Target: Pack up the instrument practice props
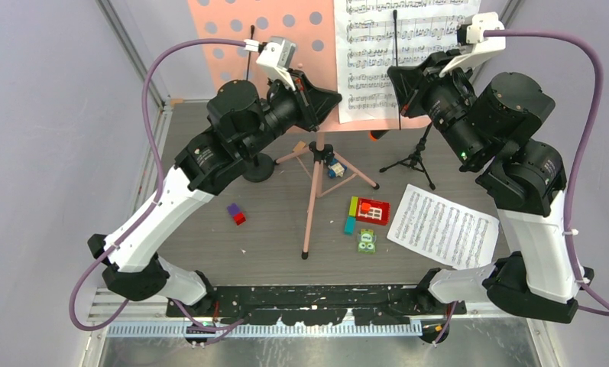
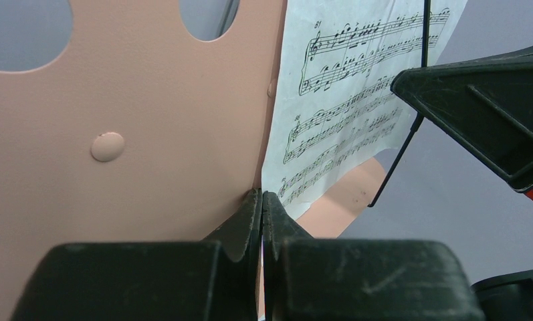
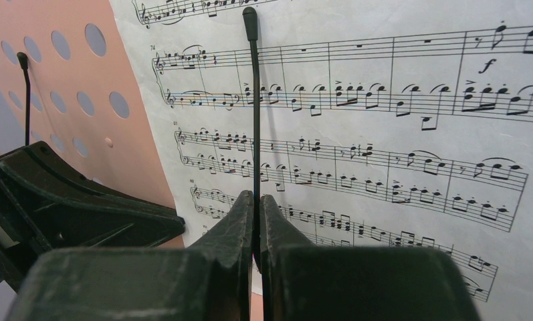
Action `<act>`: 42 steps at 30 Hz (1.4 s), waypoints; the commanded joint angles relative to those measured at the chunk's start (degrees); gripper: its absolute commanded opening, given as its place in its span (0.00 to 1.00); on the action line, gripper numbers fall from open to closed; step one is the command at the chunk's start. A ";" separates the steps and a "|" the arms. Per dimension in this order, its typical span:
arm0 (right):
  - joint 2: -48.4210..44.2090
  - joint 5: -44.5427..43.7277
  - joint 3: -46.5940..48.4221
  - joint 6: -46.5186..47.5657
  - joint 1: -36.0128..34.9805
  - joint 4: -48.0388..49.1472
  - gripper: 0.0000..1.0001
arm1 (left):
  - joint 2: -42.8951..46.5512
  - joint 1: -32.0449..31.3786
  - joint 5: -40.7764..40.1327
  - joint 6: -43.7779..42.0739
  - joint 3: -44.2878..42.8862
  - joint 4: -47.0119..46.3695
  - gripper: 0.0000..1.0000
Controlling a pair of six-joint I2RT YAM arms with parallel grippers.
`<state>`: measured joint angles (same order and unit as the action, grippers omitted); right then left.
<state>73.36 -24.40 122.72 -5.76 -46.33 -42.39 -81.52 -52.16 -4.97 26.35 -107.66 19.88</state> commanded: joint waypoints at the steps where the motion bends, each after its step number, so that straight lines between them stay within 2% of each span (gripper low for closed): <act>1: -0.50 0.99 -0.81 1.02 -0.09 0.29 0.06 | 2.53 0.04 -1.26 -0.88 0.52 -3.84 0.00; 24: -1.12 -0.12 -2.03 1.61 -0.04 1.00 0.07 | 13.68 0.04 -4.80 -2.49 10.28 -2.30 0.00; 25: -1.13 -0.08 -2.06 1.55 -0.07 1.00 0.07 | 13.74 0.04 -5.13 -2.52 10.51 -2.33 0.03; 29: -1.19 0.23 -2.13 1.35 -0.01 1.07 0.07 | 12.38 0.04 -4.55 -2.24 8.96 -1.46 0.40; 31: -1.23 0.15 -2.22 1.42 -0.06 1.17 0.07 | 11.70 0.04 -3.97 -1.60 8.22 -0.64 0.50; 35: -1.20 0.19 -2.22 1.39 -0.08 1.26 0.07 | 10.72 0.04 -4.66 1.20 7.70 0.95 0.55; 42: -1.35 0.33 -2.35 1.29 -0.08 1.21 0.07 | 8.56 0.04 -2.67 3.63 6.43 1.97 0.55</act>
<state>72.47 -24.40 120.90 -4.86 -46.33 -40.75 -72.49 -52.16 -8.80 28.03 -98.74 22.26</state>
